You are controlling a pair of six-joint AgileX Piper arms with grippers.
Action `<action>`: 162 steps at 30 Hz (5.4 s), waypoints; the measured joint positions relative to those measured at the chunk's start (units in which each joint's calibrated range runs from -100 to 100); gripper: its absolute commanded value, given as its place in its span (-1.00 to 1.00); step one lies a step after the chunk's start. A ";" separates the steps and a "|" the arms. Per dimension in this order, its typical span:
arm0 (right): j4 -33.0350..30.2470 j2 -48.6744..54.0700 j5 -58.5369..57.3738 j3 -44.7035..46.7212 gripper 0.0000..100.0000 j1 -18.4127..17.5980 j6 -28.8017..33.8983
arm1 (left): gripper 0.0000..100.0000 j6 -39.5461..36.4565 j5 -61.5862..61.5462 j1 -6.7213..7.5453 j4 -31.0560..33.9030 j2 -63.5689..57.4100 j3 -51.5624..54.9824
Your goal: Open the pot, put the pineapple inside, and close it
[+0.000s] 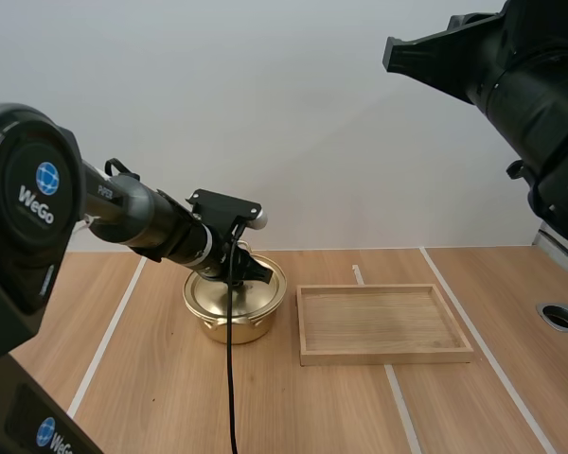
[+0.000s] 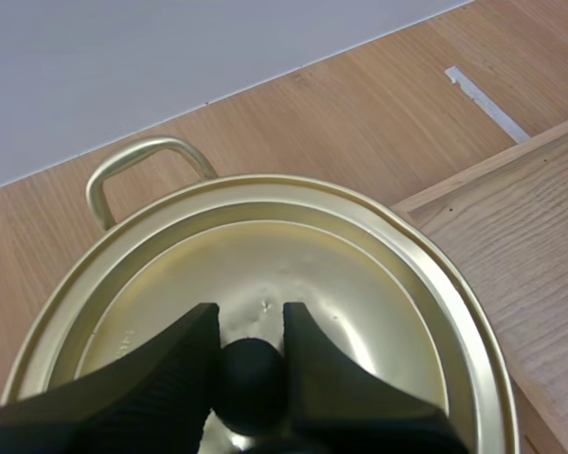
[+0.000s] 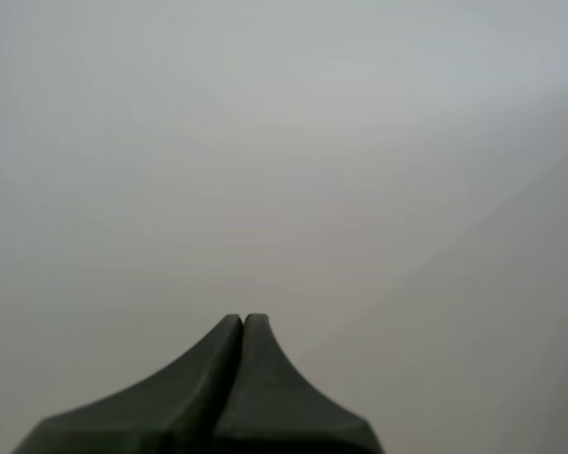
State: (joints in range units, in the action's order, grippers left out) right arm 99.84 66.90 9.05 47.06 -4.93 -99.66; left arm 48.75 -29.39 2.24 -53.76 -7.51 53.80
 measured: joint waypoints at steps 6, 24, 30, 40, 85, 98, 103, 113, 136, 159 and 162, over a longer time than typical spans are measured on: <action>0.00 0.00 0.00 0.00 -1.00 0.00 0.00 | 1.00 0.00 1.66 0.00 0.00 0.47 0.00; 0.00 0.00 0.00 0.00 -1.00 0.00 0.00 | 1.00 -0.88 2.66 0.00 0.00 -7.78 -2.09; 0.00 0.00 0.00 0.00 -1.00 0.00 0.00 | -0.94 -1.28 1.27 0.00 0.00 -14.09 -2.07; 0.00 0.00 0.74 0.00 -1.00 0.00 0.00 | -1.00 -3.60 5.18 0.00 -0.79 -25.19 -2.07; 0.10 29.19 14.23 36.10 -1.00 0.00 0.00 | -1.00 -20.60 8.53 -1.03 13.58 -89.29 21.59; 0.10 29.34 6.09 38.77 -1.00 0.00 0.00 | -1.00 -43.07 3.78 -3.22 36.79 -89.29 26.85; 0.10 29.34 5.35 39.35 -1.00 0.00 0.00 | -1.00 -43.92 1.59 -3.28 39.21 -89.29 26.85; 0.10 29.34 3.97 39.45 -1.00 0.00 0.00 | -1.00 -43.92 1.53 -3.28 40.62 -89.29 26.85; 0.10 29.34 3.77 52.41 -1.00 0.00 0.00 | -1.00 -44.01 1.36 -3.28 46.89 -92.15 45.44; 0.10 29.34 5.02 52.94 -1.00 0.00 0.00 | -1.00 -44.01 -0.53 -3.28 47.54 -92.15 46.07; 0.10 29.34 9.65 52.94 -1.00 0.00 0.00 | -1.00 -44.01 -0.53 -3.28 47.54 -92.15 46.07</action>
State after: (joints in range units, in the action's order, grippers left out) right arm 99.94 96.24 18.69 100.00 -4.93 -99.66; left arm 4.74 -29.92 -1.04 -6.22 -99.66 99.87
